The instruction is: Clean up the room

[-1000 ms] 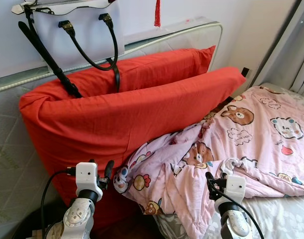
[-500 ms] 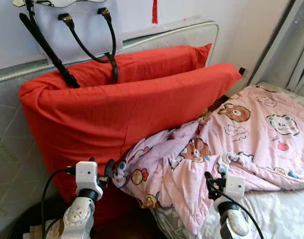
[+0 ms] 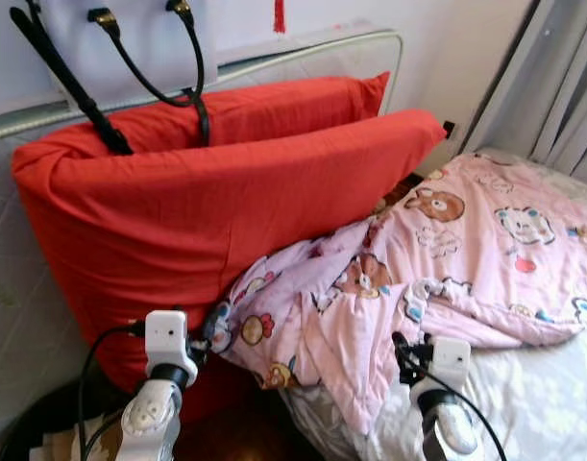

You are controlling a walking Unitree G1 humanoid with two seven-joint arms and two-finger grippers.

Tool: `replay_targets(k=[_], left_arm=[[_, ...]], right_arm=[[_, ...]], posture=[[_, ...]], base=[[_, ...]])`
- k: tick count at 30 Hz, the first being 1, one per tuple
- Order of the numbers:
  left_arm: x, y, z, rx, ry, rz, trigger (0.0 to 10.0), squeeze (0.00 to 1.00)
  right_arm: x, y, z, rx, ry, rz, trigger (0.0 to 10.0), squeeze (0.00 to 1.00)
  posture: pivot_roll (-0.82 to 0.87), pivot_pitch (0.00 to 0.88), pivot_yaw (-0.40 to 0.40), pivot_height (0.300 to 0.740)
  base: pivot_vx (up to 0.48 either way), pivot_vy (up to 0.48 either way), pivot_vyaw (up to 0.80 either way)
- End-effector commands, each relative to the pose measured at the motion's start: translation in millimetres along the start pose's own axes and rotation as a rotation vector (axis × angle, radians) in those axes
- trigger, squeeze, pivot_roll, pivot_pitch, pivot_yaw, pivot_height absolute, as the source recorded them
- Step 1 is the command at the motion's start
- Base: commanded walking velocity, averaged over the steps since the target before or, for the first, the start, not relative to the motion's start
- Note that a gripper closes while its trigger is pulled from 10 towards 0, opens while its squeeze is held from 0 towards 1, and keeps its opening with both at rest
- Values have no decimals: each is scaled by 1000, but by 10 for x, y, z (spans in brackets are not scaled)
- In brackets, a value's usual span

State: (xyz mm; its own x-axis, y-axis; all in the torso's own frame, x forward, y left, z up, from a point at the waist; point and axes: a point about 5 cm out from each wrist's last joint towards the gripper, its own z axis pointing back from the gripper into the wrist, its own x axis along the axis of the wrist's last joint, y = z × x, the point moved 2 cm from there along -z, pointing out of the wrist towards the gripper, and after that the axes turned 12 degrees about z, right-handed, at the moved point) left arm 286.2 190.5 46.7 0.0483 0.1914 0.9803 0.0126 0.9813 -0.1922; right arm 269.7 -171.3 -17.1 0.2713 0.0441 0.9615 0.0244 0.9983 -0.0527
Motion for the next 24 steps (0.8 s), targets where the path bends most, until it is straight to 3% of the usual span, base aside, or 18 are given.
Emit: replay_targets(k=[1,24], left_arm=[[-3,-19,-2,-6,8,-1,10000,0],[20,0,-10,-13,14,-13,10000,0]], right_arm=[[50,34,-35,19,-12,1,10000,0],[25,91,-34,21,5,-8,10000,0]], posture=[[-10,0,-66,658],[-4,0,-48,649]], base=[[0,0,0],[0,0,0]])
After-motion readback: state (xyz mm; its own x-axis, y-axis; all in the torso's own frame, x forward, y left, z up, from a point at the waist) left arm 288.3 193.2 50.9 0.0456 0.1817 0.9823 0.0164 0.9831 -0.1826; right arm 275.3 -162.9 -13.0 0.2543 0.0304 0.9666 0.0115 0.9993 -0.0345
